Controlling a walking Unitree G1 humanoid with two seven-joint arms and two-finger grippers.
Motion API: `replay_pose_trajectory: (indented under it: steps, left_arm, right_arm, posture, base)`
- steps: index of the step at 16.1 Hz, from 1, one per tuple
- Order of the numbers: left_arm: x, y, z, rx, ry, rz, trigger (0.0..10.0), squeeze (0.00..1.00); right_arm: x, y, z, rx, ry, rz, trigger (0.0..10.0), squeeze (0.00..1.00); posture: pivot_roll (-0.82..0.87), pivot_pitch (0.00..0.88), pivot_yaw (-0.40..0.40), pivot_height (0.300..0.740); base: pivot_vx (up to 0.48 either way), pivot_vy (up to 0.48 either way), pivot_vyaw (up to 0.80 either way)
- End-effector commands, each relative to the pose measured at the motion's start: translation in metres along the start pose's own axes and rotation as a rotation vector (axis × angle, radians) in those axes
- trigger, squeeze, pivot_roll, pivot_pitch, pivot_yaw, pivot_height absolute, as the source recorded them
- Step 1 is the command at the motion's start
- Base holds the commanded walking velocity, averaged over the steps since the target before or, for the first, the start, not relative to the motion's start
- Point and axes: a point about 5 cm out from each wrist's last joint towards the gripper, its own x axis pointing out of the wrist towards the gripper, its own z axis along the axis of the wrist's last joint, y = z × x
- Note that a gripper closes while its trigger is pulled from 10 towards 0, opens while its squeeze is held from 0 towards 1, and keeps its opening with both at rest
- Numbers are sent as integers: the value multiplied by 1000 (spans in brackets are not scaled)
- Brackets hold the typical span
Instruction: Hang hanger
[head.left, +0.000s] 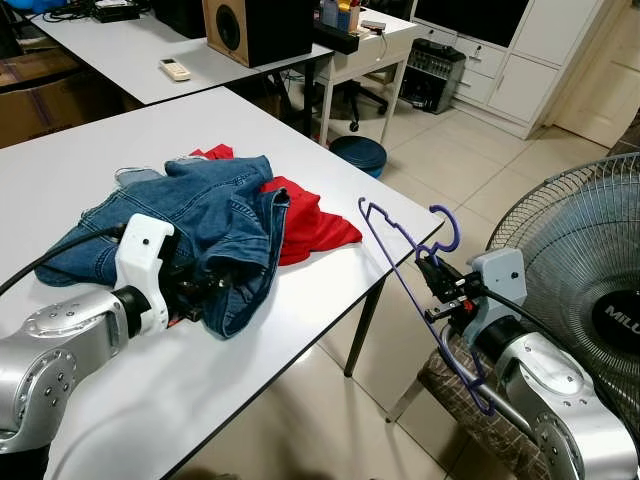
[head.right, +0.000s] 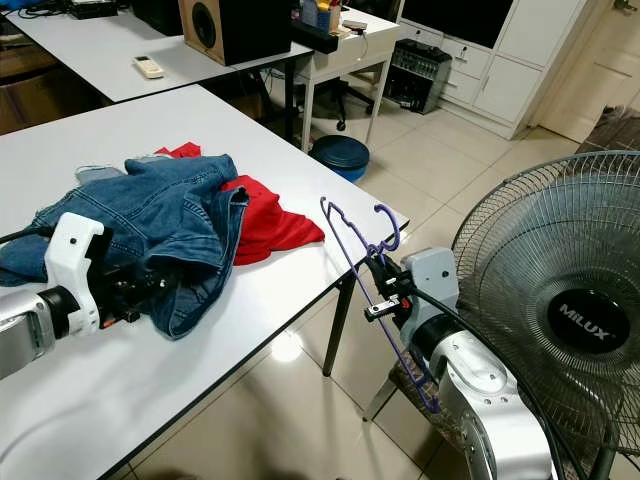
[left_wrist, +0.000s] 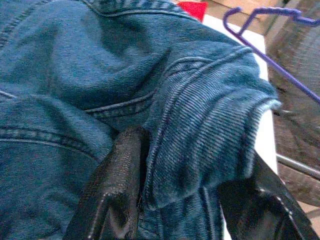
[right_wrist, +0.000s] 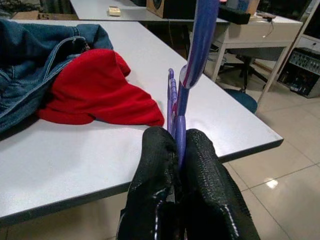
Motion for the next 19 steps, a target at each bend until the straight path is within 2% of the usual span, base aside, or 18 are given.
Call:
replay_pose_trajectory:
  steps: [1,2,3,8,10,11,12,13,14,16,17,18,19]
  left_arm:
    - [0,4,2,30,11,69,4157,0]
    - [0,8,1,39,6,110,941,0]
    - [0,10,2,39,-6,125,0,0]
    - [-3,23,18,65,-99,201,0,0]
    - [-5,30,31,84,-144,215,0,0]
    - [-3,37,43,138,-170,219,0,0]
    - [-2,39,48,163,-177,223,0,0]
    - [-1,46,62,255,-186,235,0,0]
    - [-7,62,90,374,-207,255,0,0]
    - [-16,73,115,395,-266,244,0,0]
    - [-20,65,136,438,-315,130,0,0]
    - [-19,51,146,469,-333,-8,0,0]
    - [-15,41,148,472,-335,-89,0,0]
  right_arm:
    - [0,-1,9,-36,-23,-3,10000,0]
    - [0,-1,9,-36,-22,-2,10000,0]
    - [0,0,9,-36,-22,-1,10000,0]
    - [3,0,11,-46,-27,14,10000,0]
    - [2,1,14,-46,-44,63,10000,0]
    - [2,2,17,-48,-55,109,10000,0]
    - [2,3,17,-48,-58,125,10000,0]
    - [4,9,22,-44,-78,197,10000,0]
    - [4,19,29,-57,-96,315,10000,0]
    - [2,27,34,-31,-115,391,10000,0]
    - [1,31,37,-18,-125,438,10000,0]
    - [0,35,39,-10,-127,476,10000,0]
    - [0,37,39,-5,-127,499,10000,0]
  posture:
    - [-141,0,-66,740]
    - [-142,0,-67,740]
    - [-141,0,-67,740]
    - [-137,0,-66,740]
    - [-129,0,-65,740]
    - [-123,0,-65,740]
    - [-123,0,-65,740]
    - [-117,0,-53,740]
    - [-113,0,-49,740]
    - [-107,0,-49,740]
    - [-98,0,-50,740]
    - [-97,0,-51,740]
    - [-97,0,-51,740]
  base:
    - [0,0,0]
    - [0,0,0]
    - [0,0,0]
    - [0,0,0]
    - [0,0,0]
    - [0,0,0]
    - [0,0,0]
    - [0,0,0]
    - [0,0,0]
    - [0,0,0]
    - [0,0,0]
    - [0,0,0]
    - [0,0,0]
